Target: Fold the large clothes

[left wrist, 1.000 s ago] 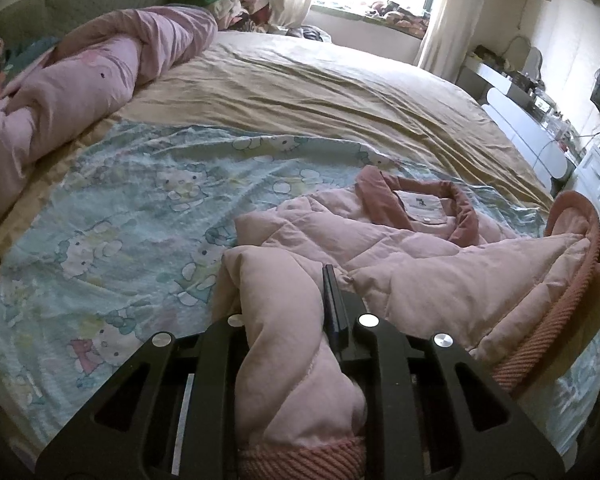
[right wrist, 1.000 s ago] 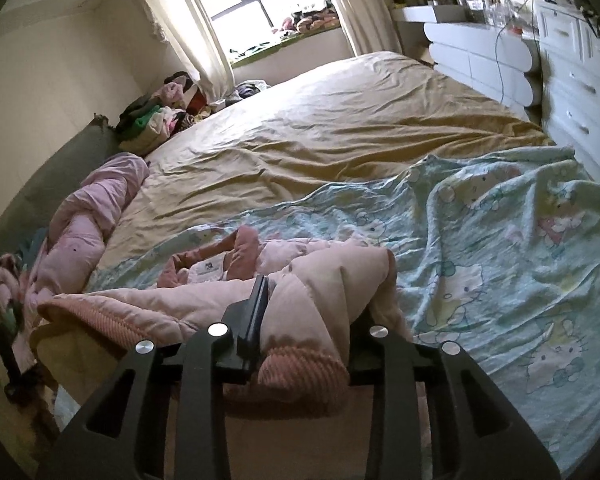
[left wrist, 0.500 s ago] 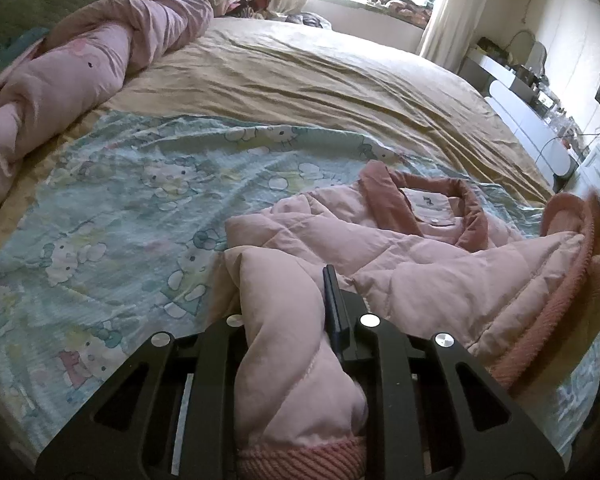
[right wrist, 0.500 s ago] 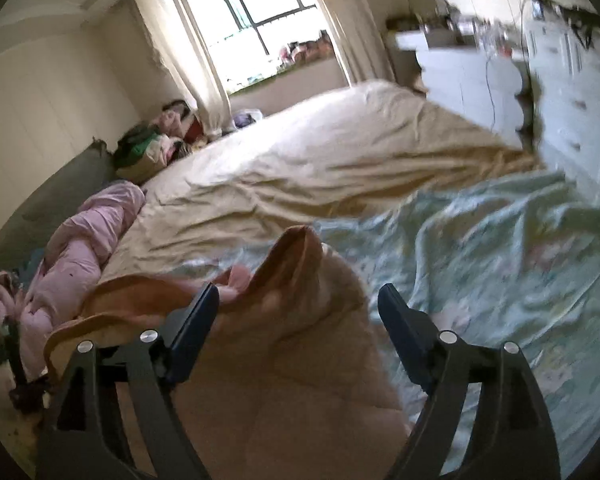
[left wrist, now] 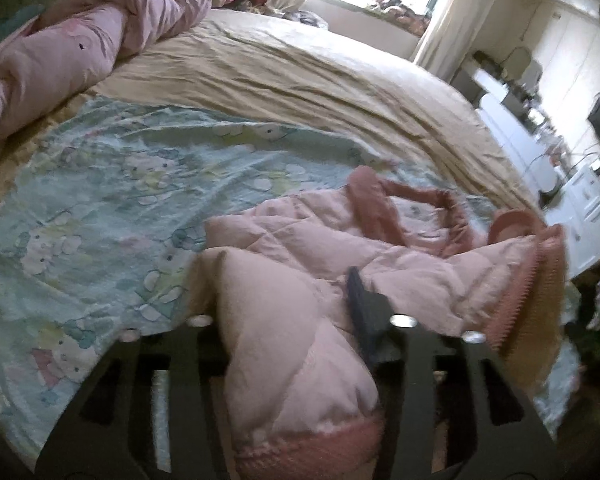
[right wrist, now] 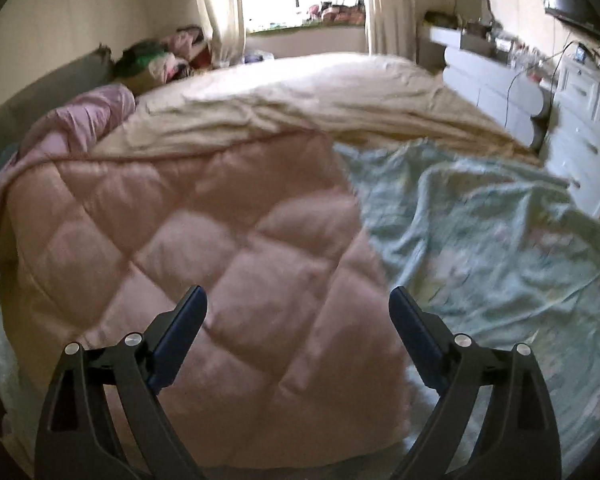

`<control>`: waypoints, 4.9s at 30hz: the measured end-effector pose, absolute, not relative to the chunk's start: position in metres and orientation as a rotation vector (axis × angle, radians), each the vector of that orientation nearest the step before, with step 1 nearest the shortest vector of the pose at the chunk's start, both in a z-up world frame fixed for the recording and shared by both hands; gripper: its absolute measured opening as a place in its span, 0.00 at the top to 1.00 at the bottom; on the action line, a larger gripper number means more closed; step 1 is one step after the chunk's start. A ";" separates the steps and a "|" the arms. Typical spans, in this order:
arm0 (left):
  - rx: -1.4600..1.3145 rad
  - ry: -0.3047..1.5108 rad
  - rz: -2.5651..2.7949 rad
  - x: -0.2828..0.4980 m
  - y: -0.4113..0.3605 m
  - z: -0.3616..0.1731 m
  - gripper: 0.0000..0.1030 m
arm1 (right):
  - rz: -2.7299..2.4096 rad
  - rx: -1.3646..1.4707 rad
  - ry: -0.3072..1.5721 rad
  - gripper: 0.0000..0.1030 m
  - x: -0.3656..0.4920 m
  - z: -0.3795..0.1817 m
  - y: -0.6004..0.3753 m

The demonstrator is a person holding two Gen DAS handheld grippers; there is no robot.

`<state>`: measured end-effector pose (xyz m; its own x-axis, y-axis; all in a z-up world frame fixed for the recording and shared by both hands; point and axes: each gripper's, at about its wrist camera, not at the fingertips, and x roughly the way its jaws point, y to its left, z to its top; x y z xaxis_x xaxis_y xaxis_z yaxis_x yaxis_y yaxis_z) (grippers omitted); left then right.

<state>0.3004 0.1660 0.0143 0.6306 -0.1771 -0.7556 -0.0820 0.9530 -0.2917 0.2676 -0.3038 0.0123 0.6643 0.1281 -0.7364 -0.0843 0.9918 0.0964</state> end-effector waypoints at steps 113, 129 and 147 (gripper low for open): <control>-0.004 0.734 0.123 0.303 0.151 0.002 0.29 | -0.004 0.072 0.720 0.25 0.359 0.027 -0.295; 0.050 0.805 -0.030 0.268 0.081 -0.005 0.12 | 0.361 -0.056 0.726 0.22 0.307 0.051 -0.163; -0.003 0.900 -0.059 0.285 0.090 -0.060 0.08 | 0.330 -0.149 0.991 0.16 0.365 -0.033 -0.094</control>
<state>0.2850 0.0900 -0.0595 0.6202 -0.0527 -0.7827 0.0499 0.9984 -0.0277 0.3652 -0.0940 -0.0331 0.5032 0.2047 -0.8396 -0.3392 0.9403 0.0260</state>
